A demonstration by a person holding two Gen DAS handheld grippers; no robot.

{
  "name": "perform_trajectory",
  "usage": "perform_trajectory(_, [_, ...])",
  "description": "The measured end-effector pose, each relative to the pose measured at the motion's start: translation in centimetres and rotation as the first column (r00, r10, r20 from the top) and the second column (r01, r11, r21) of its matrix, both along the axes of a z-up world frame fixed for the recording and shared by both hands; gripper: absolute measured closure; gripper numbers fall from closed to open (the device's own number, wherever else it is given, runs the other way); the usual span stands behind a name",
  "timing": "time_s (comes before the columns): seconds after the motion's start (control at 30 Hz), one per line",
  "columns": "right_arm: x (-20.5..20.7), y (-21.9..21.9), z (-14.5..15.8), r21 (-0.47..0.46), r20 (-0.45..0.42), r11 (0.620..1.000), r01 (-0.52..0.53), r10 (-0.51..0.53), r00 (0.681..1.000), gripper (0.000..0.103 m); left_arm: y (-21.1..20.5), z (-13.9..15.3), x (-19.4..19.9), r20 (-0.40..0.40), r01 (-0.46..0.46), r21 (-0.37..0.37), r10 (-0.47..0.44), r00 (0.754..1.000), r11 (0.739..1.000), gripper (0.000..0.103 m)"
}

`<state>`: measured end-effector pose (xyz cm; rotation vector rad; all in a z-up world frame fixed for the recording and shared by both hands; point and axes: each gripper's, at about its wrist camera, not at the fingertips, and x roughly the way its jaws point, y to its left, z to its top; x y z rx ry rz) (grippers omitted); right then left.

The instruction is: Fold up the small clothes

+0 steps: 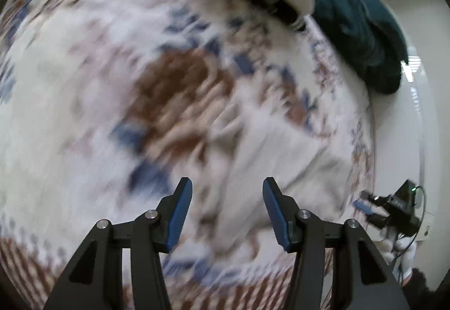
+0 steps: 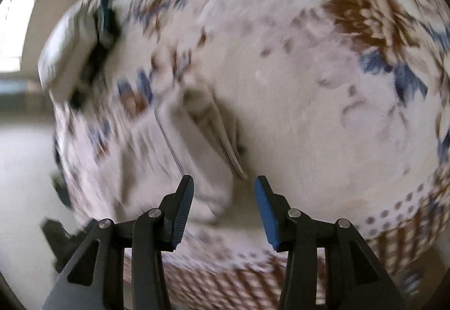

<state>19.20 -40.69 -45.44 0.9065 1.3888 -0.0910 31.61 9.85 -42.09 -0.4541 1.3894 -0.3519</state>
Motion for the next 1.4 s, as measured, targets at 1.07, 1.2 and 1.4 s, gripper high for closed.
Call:
perform_trajectory(1.07, [8.8, 1.0, -6.5, 0.214, -0.092, 0.963, 0.164, -0.148, 0.985, 0.053, -3.1, -6.2, 7.4, -0.105, 0.009, 0.024, -0.006, 0.994, 1.0, 0.09])
perform_trajectory(1.2, [9.1, 1.7, -5.1, 0.126, -0.04, 0.985, 0.118, -0.114, 0.993, 0.089, -3.9, -6.1, 7.2, -0.046, 0.087, 0.121, -0.082, 0.996, 0.989, 0.097])
perform_trajectory(1.4, [8.8, 0.5, -5.5, 0.081, -0.103, 0.992, 0.101, -0.092, 0.99, 0.092, -1.1, -6.6, 7.6, -0.19, -0.045, -0.074, 0.031, 0.981, 0.996, 0.081])
